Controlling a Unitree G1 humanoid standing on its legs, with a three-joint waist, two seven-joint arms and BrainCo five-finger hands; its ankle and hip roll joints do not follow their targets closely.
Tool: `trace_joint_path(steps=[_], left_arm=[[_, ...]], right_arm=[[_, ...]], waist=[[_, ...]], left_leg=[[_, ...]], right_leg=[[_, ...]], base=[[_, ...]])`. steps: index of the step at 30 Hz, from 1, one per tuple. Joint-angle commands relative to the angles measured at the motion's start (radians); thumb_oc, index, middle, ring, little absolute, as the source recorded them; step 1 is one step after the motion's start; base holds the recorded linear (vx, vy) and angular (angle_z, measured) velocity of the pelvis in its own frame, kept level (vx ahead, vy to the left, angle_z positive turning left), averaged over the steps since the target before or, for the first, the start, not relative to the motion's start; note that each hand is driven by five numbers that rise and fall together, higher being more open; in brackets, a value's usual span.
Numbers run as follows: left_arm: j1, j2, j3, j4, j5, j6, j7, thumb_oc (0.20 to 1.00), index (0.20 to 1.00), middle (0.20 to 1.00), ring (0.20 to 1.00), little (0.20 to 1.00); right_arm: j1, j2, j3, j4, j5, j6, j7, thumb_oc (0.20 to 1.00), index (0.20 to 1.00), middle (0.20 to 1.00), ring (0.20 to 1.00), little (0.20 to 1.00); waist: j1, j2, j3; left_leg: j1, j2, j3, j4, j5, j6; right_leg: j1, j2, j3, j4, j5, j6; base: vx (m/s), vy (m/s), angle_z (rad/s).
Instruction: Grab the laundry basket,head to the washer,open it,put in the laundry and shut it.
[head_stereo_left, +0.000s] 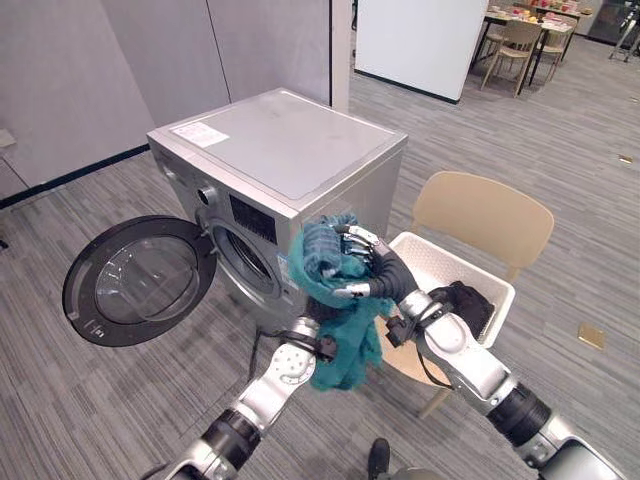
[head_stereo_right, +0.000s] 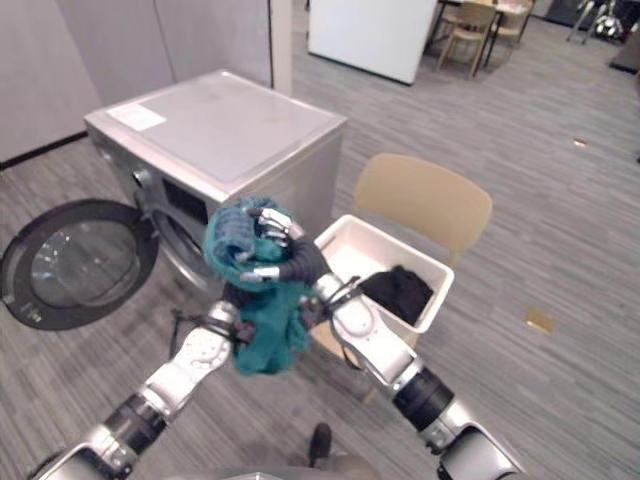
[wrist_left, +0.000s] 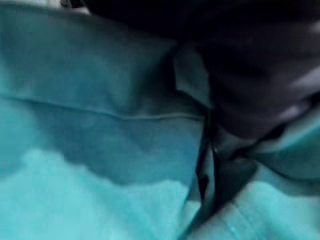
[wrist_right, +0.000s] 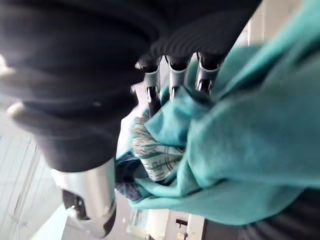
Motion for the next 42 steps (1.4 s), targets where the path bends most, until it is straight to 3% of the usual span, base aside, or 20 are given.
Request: trace_joint_path(steps=[1,6,9,12,18,24,25,32,36,39,42], left_arm=[[-0.035,0.055,0.028,-0.027,-0.002,-0.048,0.018,0.2,0.2,0.2,0.2,0.2],[0.135,0.114,0.197,0.0,-0.005,-0.051,-0.022,0.2,0.2,0.2,0.2,0.2],[0.226,0.132,0.286,0.079,0.002,-0.048,-0.058,0.2,0.2,0.2,0.2,0.2],[0.266,0.13,0.314,0.147,0.01,-0.044,-0.081,0.2,0.2,0.2,0.2,0.2],[0.321,0.083,0.364,0.407,0.023,0.0,-0.115,0.2,0.2,0.2,0.2,0.2],[0.309,0.037,0.355,0.504,0.015,0.01,-0.112,0.2,0.2,0.2,0.2,0.2],[0.218,-0.027,0.262,0.531,-0.077,0.04,-0.119,0.2,0.2,0.2,0.2,0.2],[0.223,-0.032,0.256,0.535,-0.064,0.041,-0.118,0.2,0.2,0.2,0.2,0.2],[0.194,-0.035,0.25,0.528,-0.084,0.038,-0.096,0.2,0.2,0.2,0.2,0.2],[0.179,-0.041,0.249,0.512,-0.096,0.042,-0.089,0.2,0.2,0.2,0.2,0.2],[0.163,-0.051,0.251,0.53,-0.082,0.048,-0.082,0.2,0.2,0.2,0.2,0.2]], right_arm=[[0.0,0.002,-0.098,-0.066,-0.086,-0.053,-0.005,1.0,1.0,1.0,1.0,1.0],[0.19,-0.109,-0.239,-0.085,-0.14,-0.061,0.027,1.0,1.0,1.0,1.0,1.0],[0.344,-0.15,-0.331,0.028,-0.183,-0.051,0.051,1.0,1.0,1.0,1.0,1.0],[0.423,-0.146,-0.366,0.142,-0.202,-0.04,0.061,1.0,1.0,1.0,1.0,1.0],[0.516,-0.054,-0.401,0.573,-0.17,0.014,0.08,1.0,1.0,1.0,1.0,1.0],[0.48,-0.003,-0.373,0.723,-0.144,0.025,0.075,1.0,1.0,1.0,1.0,1.0],[0.379,0.053,-0.425,0.946,-0.112,0.068,-0.032,1.0,1.0,1.0,1.0,1.0],[0.397,0.033,-0.402,0.886,-0.16,0.065,-0.033,1.0,1.0,1.0,1.0,1.0],[0.381,0.021,-0.364,0.83,-0.175,0.062,-0.035,1.0,1.0,1.0,1.0,1.0],[0.384,0.021,-0.365,0.822,-0.173,0.067,-0.041,1.0,1.0,1.0,1.0,1.0],[0.384,0.031,-0.363,0.836,-0.187,0.077,-0.042,1.0,1.0,1.0,1.0,1.0]], waist=[[0.026,-0.029,-0.011],[0.024,-0.025,-0.014],[0.02,-0.02,-0.007],[0.016,-0.017,-0.008],[0.006,-0.006,0.005],[0.008,0.002,0.013],[0.005,0.009,0.047],[0.007,0.01,0.047],[0.029,-0.004,0.092],[0.018,-0.005,0.104],[-0.015,0.005,0.105]], left_leg=[[-0.06,-0.002,-0.034,-0.048,0.024,0.006],[-0.063,-0.004,-0.042,-0.048,0.028,0.004],[-0.063,-0.005,-0.05,-0.048,0.028,0.002],[-0.069,-0.006,-0.056,-0.048,0.033,0.001],[-0.07,-0.011,-0.064,-0.048,0.032,0.001],[-0.073,-0.017,-0.065,-0.048,0.033,0.005],[-0.123,0.066,0.007,0.117,0.006,-0.01],[-0.127,0.081,-0.02,0.123,0.019,-0.028],[-0.209,0.099,-0.065,0.192,0.026,-0.05],[-0.237,0.142,-0.003,0.217,0.019,-0.067],[-0.203,0.221,0.195,0.166,0.067,-0.076]], right_leg=[[0.133,-0.065,0.006,0.035,-0.21,0.119],[0.14,-0.069,-0.006,0.032,-0.209,0.122],[0.145,-0.071,-0.016,0.035,-0.213,0.124],[0.142,-0.072,-0.022,0.035,-0.213,0.123],[0.14,-0.073,-0.022,0.045,-0.221,0.123],[0.133,-0.074,-0.015,0.047,-0.221,0.12],[0.12,-0.098,0.056,0.02,-0.197,0.136],[0.149,-0.078,0.03,-0.008,-0.209,0.118],[0.156,-0.073,-0.026,-0.024,-0.222,0.098],[0.169,-0.08,-0.084,-0.042,-0.24,0.096],[0.175,-0.111,-0.185,-0.045,-0.224,0.104]], base=[[0.01,0.005,0.07],[0.01,0.007,0.06],[0.0,0.012,0.15],[0.0,0.01,0.05],[0.0,0.009,0.05],[0.0,0.003,-0.02],[0.0,0.0,0.0],[0.01,-0.04,0.05],[-0.07,-0.054,0.31],[-0.03,0.016,0.8],[0.05,0.209,1.29]])
